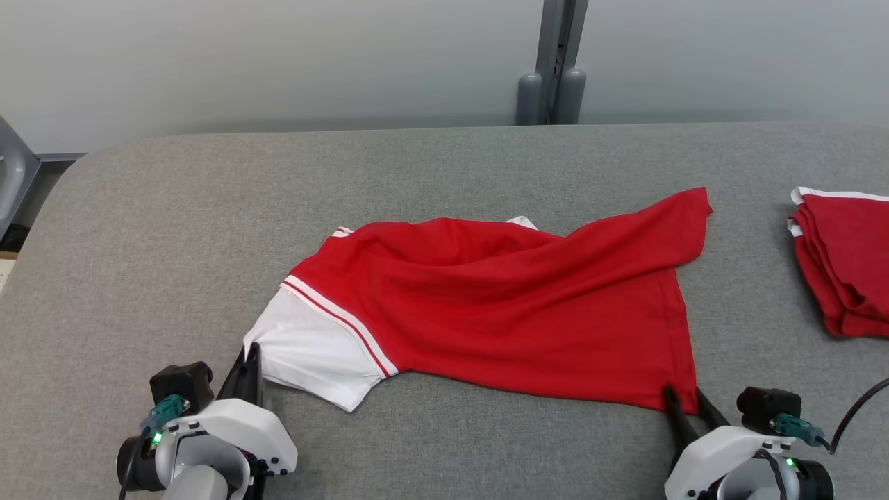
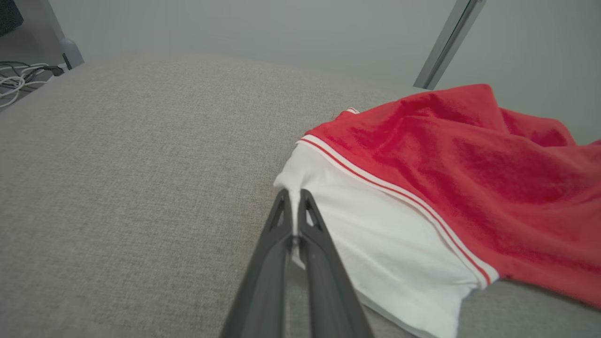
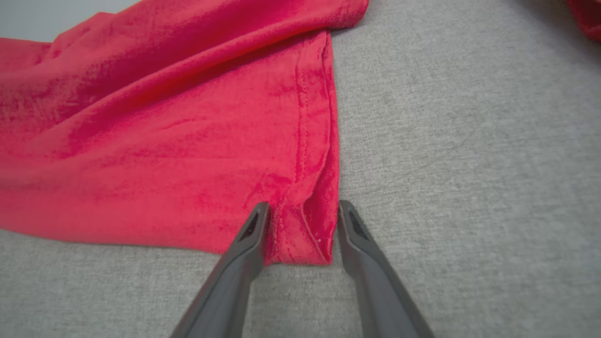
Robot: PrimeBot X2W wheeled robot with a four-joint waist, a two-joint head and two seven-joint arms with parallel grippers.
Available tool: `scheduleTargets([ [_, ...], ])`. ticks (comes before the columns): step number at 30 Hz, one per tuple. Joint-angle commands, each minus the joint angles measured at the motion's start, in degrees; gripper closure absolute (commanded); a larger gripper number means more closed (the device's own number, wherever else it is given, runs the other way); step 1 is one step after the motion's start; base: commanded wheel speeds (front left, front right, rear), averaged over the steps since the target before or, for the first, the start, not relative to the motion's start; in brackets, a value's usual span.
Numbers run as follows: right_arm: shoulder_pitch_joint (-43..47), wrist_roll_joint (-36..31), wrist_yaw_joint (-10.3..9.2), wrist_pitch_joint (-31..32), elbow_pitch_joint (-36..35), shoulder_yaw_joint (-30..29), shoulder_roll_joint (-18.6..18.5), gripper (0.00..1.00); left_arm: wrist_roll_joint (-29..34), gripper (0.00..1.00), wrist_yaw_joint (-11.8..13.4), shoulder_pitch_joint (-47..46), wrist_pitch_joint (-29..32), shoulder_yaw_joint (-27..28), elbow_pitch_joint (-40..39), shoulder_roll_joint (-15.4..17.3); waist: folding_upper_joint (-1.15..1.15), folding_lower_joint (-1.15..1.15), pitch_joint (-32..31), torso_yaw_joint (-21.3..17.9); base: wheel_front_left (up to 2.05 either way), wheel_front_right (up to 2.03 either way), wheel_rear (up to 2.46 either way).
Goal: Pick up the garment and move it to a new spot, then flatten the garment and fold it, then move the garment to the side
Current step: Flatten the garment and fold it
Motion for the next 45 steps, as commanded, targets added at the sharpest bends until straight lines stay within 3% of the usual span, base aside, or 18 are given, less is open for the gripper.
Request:
scheduleTargets([
  [1,0.02,0.32,0.03,0.15,1.03,0.61,0.18,0.73,-0.54,1.00,0.19,0.48,-0.13,0.08,-0.53,0.48,0.00,0.00,0.01,-0.05,0.00,0.00,0.00],
  [2,-0.32,0.90,0.03,-0.17,1.50,0.95,0.19,0.82,-0.59,1.00,0.23,0.74,-0.11,0.05,-1.04,0.50,0.00,0.00,0.00,-0.12,0.00,0.00,0.00],
  [3,-0.69,1.83,0.03,-0.42,1.79,1.20,0.16,1.00,-0.54,1.00,0.28,0.93,-0.07,0.04,-1.50,0.53,0.00,0.00,-0.02,-0.20,0.00,0.00,0.00],
  [9,-2.35,10.77,0.03,-2.42,-1.45,3.47,-0.06,1.00,-2.68,1.00,-0.88,1.60,-0.70,0.79,-4.70,0.20,0.00,0.00,-0.39,-1.10,0.00,0.00,0.00],
  [14,-2.74,13.49,0.03,-3.40,-7.90,3.18,-0.11,1.00,-7.89,1.00,-3.44,1.79,-1.87,2.96,-9.44,-0.68,0.00,0.00,-1.21,-2.30,0.00,0.00,0.00],
  [23,1.66,14.58,0.03,-0.63,-28.15,-2.59,-2.33,1.00,-12.98,1.00,-5.93,2.15,-1.99,3.47,-22.80,-1.14,0.00,0.00,-3.11,-3.99,0.00,0.00,0.00],
  [36,8.51,14.50,0.03,10.55,-60.72,-10.99,-1.66,1.00,-16.36,1.00,-4.43,0.80,4.32,3.14,-48.95,-0.25,0.00,0.00,-3.91,-5.59,0.00,0.00,0.00],
  [40,9.02,13.97,0.03,13.23,-66.13,-12.73,-1.14,1.00,-16.18,1.00,-3.51,-0.66,7.33,3.05,-53.21,1.08,0.00,0.00,-2.47,-5.72,0.00,0.00,0.00],
  [45,6.83,12.91,0.03,15.39,-67.18,-13.25,-0.86,1.00,-15.35,1.00,-3.50,-4.24,9.75,2.51,-52.65,2.70,0.00,0.00,0.53,-5.68,0.00,0.00,0.00],
])
